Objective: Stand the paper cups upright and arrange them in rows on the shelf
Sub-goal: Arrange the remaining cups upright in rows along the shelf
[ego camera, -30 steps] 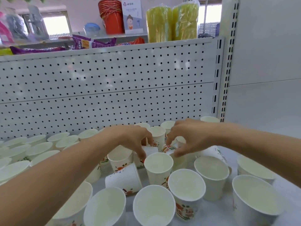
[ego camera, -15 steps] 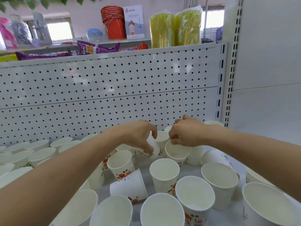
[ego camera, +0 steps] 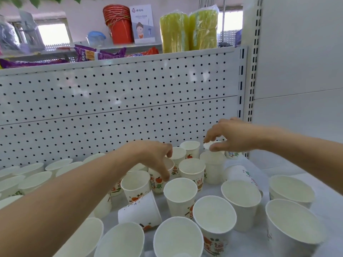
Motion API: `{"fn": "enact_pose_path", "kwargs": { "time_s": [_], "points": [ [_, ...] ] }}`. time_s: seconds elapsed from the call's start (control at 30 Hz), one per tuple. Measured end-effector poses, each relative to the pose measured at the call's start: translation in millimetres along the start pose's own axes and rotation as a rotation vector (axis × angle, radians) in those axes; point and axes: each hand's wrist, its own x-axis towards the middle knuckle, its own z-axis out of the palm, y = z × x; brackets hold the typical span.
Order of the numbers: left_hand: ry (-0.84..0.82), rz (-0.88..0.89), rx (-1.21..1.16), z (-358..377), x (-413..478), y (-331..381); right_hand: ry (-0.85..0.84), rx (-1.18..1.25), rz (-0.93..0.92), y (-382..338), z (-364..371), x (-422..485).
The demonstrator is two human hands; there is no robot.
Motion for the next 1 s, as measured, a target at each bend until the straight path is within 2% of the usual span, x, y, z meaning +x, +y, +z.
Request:
{"fn": "enact_pose_path", "kwargs": {
  "time_s": [0.17,0.3,0.37,0.5,0.7,0.87,1.0],
  "points": [
    [0.076,0.015,-0.040,-1.4,-6.8,-12.1,-0.217,0.209,0.124,23.8,-7.9,-30.6],
    [0.250,0.124,-0.104,-5.7,-24.4,-4.7,-0.410,0.171,0.173,25.7,2.2,-38.3],
    [0.272,0.209,-0.170,-6.0,-34.4,5.7,-0.442,0.163,0.170,24.3,9.7,-38.7],
    [0.226,0.281,-0.239,-1.1,-46.5,16.4,-0.399,0.234,0.162,25.1,13.9,-39.2],
    [0.233,0.282,-0.234,6.8,-51.8,14.5,-0.137,0.333,0.137,28.6,2.9,-52.2],
    [0.262,0.251,-0.255,12.6,-63.6,3.4,-0.203,0.309,0.113,27.5,16.9,-66.8],
    [0.244,0.234,-0.265,15.7,-80.4,-8.0,-0.131,0.386,0.067,29.6,13.3,-69.8]
  ]
}}
